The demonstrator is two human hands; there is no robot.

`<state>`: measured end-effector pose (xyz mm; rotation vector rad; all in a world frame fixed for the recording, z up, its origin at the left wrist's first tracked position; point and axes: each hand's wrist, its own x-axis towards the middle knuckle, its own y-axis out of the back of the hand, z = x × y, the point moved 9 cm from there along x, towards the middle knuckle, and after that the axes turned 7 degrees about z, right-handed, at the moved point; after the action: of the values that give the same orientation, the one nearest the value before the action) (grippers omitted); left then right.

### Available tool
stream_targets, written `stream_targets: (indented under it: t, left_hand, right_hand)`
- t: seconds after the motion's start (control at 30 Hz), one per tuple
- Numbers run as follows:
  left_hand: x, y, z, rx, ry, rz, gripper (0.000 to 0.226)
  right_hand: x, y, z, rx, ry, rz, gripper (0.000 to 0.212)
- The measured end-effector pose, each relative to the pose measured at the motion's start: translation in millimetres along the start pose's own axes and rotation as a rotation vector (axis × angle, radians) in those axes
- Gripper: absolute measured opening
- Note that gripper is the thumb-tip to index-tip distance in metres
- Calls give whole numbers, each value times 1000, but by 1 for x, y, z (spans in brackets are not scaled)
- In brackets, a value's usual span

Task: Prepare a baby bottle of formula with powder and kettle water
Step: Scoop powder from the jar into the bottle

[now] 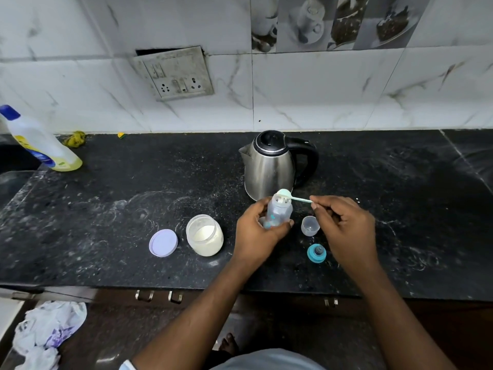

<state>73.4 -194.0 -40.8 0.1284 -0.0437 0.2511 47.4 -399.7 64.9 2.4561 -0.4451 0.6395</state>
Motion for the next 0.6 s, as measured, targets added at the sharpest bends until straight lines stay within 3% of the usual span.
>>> stream_targets:
  t: [0.6]
  left_hand:
    - [6, 0, 5, -16, -13, 8, 59]
  right_hand:
    - [5, -4, -2, -5, 46, -16, 23]
